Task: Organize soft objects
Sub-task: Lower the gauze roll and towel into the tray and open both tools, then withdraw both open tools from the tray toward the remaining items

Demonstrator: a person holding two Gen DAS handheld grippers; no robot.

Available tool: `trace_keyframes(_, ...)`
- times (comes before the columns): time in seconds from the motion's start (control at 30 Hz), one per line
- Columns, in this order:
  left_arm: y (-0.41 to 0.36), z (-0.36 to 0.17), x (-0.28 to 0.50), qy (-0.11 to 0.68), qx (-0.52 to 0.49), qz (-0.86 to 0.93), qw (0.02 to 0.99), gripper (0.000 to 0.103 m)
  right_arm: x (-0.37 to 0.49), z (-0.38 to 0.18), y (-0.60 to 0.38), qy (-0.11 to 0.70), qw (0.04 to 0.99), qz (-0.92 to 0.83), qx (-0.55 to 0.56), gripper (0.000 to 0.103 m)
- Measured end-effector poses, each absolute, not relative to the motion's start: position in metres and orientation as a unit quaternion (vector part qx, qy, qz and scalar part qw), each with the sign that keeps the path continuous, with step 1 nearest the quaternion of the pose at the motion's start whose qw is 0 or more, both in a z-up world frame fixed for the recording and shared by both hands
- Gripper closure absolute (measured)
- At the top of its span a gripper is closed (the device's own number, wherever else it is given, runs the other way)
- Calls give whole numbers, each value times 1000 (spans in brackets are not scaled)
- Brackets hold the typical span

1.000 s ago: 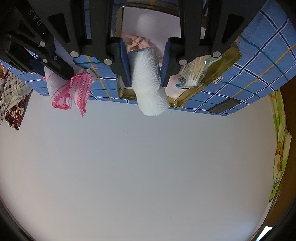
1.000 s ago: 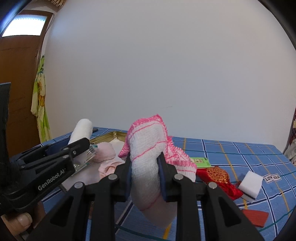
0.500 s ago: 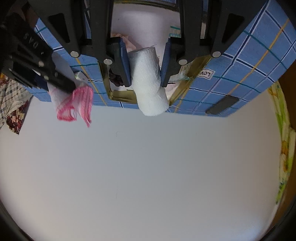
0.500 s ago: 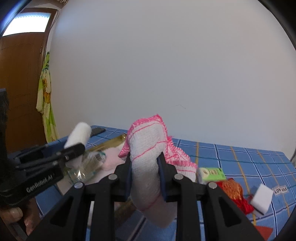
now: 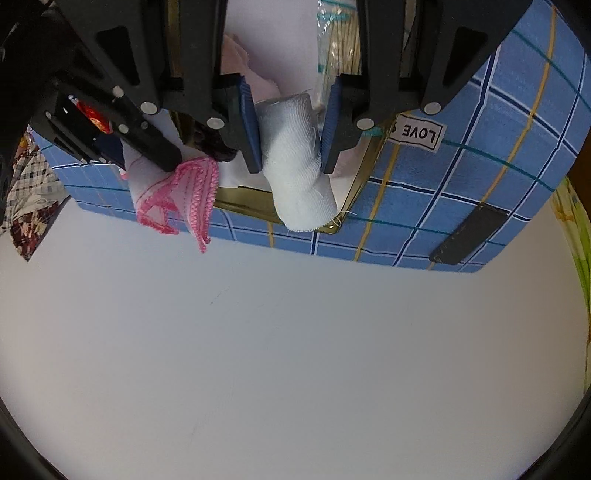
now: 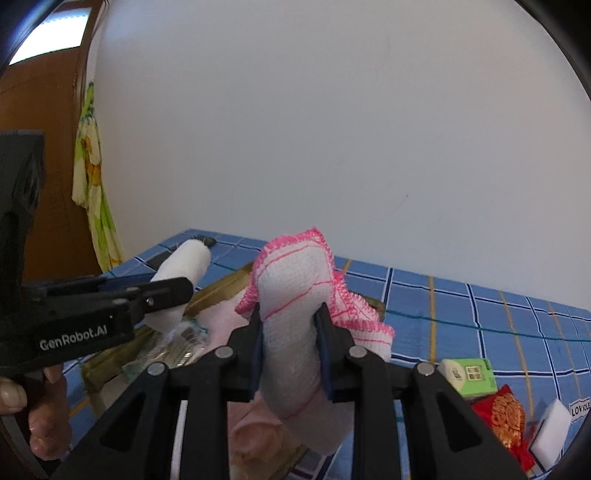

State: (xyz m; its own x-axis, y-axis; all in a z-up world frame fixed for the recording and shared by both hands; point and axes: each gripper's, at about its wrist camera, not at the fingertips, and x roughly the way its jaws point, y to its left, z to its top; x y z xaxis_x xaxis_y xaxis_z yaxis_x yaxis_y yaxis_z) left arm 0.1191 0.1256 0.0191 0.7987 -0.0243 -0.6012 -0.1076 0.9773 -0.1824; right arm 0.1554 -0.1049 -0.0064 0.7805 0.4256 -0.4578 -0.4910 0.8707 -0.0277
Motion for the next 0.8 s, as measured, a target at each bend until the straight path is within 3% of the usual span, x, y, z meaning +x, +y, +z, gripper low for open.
trace_keyframes(0.23, 129, 11, 160, 360, -108, 23, 926, 69, 181, -18, -85, 251, 935, 232, -91, 74)
trace_keyframes(0.33, 129, 7, 167, 371, -115, 31, 921, 68, 188, -20, -81, 255, 935, 227, -94, 66)
trace_keyframes(0.37, 129, 7, 168, 370, -118, 31, 921, 67, 190, -21, -81, 258, 934, 231, -91, 58)
trace_keyframes(0.43, 128, 8, 168, 370, -116, 28, 921, 60, 189, -20, -81, 258, 931, 245, -81, 37)
trace_keyframes(0.5, 128, 10, 165, 364, -114, 36, 924, 25, 182, -16, -83, 247, 935, 244, -75, 12)
trace_keyframes(0.57, 128, 15, 156, 342, -112, 50, 932, 15, 171, -11, -86, 234, 939, 244, -62, 9)
trace_keyframes(0.8, 118, 19, 126, 324, -113, 54, 938, 15, 123, 1, -131, 203, 947, 240, -67, 4)
